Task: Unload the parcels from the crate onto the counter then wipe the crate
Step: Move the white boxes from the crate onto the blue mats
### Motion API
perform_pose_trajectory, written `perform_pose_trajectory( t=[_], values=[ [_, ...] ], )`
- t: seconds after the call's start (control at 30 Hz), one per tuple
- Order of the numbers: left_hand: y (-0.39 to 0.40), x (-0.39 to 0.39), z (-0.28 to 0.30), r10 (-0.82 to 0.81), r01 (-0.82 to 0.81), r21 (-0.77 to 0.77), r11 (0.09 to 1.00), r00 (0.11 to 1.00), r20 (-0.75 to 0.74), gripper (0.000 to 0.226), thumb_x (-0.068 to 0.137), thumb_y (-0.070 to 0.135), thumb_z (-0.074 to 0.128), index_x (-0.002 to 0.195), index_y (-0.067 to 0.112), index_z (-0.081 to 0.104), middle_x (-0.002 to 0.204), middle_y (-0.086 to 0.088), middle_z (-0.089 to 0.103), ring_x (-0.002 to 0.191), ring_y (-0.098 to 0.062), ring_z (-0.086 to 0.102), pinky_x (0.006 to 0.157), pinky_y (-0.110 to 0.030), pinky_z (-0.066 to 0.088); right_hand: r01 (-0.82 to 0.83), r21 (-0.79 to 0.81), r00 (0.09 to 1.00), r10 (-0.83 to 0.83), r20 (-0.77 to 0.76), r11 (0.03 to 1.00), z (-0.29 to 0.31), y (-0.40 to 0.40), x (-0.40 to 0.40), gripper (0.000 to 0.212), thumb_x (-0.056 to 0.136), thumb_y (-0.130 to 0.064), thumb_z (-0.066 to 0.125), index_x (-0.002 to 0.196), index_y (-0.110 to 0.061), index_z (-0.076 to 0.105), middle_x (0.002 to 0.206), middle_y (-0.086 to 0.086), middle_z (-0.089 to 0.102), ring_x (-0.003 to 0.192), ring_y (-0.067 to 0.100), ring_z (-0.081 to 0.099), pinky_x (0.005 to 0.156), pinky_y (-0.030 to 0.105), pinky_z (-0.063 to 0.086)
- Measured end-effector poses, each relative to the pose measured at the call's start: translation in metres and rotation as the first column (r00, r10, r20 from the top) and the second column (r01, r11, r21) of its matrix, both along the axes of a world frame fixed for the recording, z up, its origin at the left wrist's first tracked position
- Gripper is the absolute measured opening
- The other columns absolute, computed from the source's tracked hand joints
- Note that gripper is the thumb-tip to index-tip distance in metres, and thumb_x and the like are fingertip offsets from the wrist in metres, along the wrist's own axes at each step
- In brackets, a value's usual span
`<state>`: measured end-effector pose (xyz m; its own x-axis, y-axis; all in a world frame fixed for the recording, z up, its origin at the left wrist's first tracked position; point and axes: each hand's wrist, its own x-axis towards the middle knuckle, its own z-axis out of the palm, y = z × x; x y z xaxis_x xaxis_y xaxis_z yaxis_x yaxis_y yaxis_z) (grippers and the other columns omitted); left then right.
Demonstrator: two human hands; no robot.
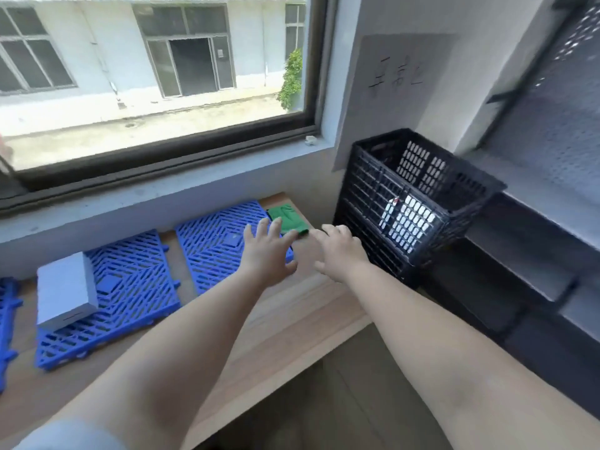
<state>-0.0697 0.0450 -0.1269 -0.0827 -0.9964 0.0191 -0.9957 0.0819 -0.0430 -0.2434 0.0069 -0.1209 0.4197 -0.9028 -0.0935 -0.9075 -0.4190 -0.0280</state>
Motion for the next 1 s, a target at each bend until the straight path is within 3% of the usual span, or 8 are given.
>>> perform_pose_trajectory(
  t=[0.3, 0.6, 0.73, 1.0],
  values=[
    [-0.028, -0.239, 0.014, -0.297, 0.297, -0.04, 0.954, 0.955, 0.02, 0.074, 0.085, 0.06, 0.056, 0.148, 0.033, 0.029, 0.157, -0.009, 0.024, 0.144, -0.035, 0.017, 0.115, -0.061, 0.016, 0.212, -0.05, 0.97, -0.216, -0.11, 0.976, 0.01, 0.024, -0.231, 0.072, 0.091, -0.042, 0.059, 0.152, -0.028, 0.023, 0.156, 0.006, 0.024, 0.142, 0.032, 0.02, 0.115, 0.058, 0.021],
    [-0.079, -0.353, -0.027, -0.455, 0.456, 0.019, 0.89, 0.886, 0.085, 0.07, 0.085, 0.062, 0.054, 0.143, 0.028, 0.034, 0.15, -0.011, 0.03, 0.138, -0.036, 0.024, 0.112, -0.061, 0.02, 0.44, 0.033, 0.896, -0.437, -0.086, 0.897, -0.026, 0.012, -0.352, 0.072, 0.089, -0.043, 0.06, 0.151, -0.027, 0.026, 0.155, 0.006, 0.027, 0.141, 0.033, 0.021, 0.116, 0.061, 0.016],
    [-0.134, -0.39, -0.04, -0.481, 0.481, 0.033, 0.876, 0.871, 0.096, 0.068, 0.084, 0.065, 0.05, 0.139, 0.028, 0.038, 0.139, -0.011, 0.04, 0.131, -0.036, 0.03, 0.109, -0.059, 0.022, 0.42, 0.03, 0.892, -0.406, -0.2, 0.907, -0.032, -0.038, -0.394, 0.074, 0.092, -0.039, 0.057, 0.155, -0.03, 0.019, 0.159, 0.008, 0.021, 0.146, 0.035, 0.012, 0.116, 0.066, 0.003],
    [-0.291, -0.42, -0.038, -0.439, 0.44, 0.001, 0.898, 0.895, 0.077, 0.063, 0.09, 0.063, 0.042, 0.142, 0.027, 0.038, 0.143, -0.01, 0.039, 0.135, -0.036, 0.03, 0.113, -0.059, 0.017, 0.366, -0.044, 0.915, -0.368, -0.168, 0.93, -0.004, -0.208, -0.442, 0.074, 0.091, -0.044, 0.058, 0.154, -0.029, 0.022, 0.16, 0.009, 0.023, 0.147, 0.036, 0.015, 0.117, 0.064, 0.003]
  ],
)
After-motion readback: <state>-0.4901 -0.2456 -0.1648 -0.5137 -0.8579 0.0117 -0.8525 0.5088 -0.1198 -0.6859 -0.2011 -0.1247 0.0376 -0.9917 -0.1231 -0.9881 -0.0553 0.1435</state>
